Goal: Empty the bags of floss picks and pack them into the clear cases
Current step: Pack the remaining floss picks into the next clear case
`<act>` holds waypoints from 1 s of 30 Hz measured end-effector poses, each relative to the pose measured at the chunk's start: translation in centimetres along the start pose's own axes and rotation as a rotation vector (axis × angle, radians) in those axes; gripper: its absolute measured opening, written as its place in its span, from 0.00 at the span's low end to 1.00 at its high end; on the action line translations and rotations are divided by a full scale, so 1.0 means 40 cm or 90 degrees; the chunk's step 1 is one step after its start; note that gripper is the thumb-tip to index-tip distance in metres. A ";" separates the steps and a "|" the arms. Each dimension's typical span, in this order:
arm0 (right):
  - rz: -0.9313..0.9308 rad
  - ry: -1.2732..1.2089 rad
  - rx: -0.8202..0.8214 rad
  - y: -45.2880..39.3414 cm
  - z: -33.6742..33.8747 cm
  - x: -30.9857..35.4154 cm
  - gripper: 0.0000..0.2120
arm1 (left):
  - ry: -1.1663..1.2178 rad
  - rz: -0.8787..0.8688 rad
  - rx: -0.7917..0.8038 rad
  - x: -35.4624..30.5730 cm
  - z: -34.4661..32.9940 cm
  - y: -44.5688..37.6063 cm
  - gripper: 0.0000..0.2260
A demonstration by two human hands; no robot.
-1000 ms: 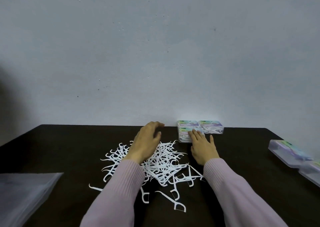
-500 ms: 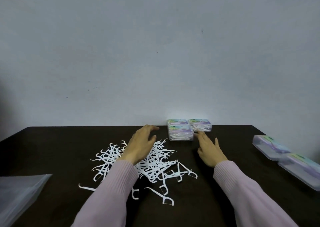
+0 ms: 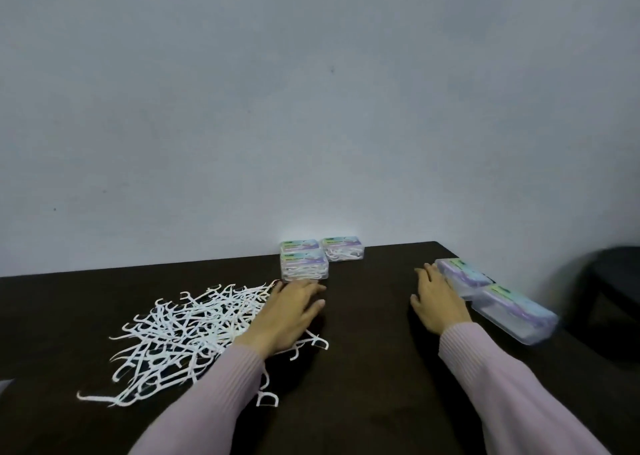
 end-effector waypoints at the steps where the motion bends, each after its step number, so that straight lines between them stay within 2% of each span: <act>1: 0.000 0.026 -0.019 -0.002 0.011 -0.011 0.28 | 0.011 -0.020 0.005 -0.031 -0.017 -0.008 0.18; 3: 0.000 0.095 -0.051 -0.011 0.031 -0.040 0.28 | 0.038 -0.041 0.018 -0.093 -0.043 -0.025 0.18; 6: 0.005 0.191 -0.029 -0.014 0.032 -0.073 0.28 | 0.067 -0.070 0.029 -0.166 -0.066 -0.041 0.18; 9: 0.043 0.212 -0.034 -0.002 0.027 -0.061 0.26 | 0.092 -0.076 0.026 -0.191 -0.070 -0.044 0.17; 13: 0.077 0.097 -0.120 0.008 0.068 -0.007 0.24 | 0.112 -0.076 0.003 -0.181 -0.056 -0.044 0.17; 17: 0.012 0.039 -0.040 0.009 0.026 0.011 0.33 | 0.129 -0.060 -0.033 -0.159 -0.031 -0.042 0.16; 21: 0.073 0.008 -0.023 0.013 -0.003 0.075 0.31 | 0.130 -0.049 -0.074 -0.134 0.000 -0.028 0.15; 26: 0.152 -0.232 0.044 0.043 -0.013 0.216 0.28 | 0.097 -0.021 -0.118 -0.068 0.030 0.003 0.16; 30: 0.101 -0.378 0.022 0.058 -0.013 0.262 0.29 | 0.024 0.024 -0.126 0.010 0.060 0.022 0.17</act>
Point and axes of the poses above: each hand's wrist, its own y-axis away from the middle knuckle, its own z-axis out of the back of the hand, x = y × z, the point moved 9 cm from there along -y, towards the middle knuckle, and after that the axes turned 14 degrees about -x, right-handed, at the moved point
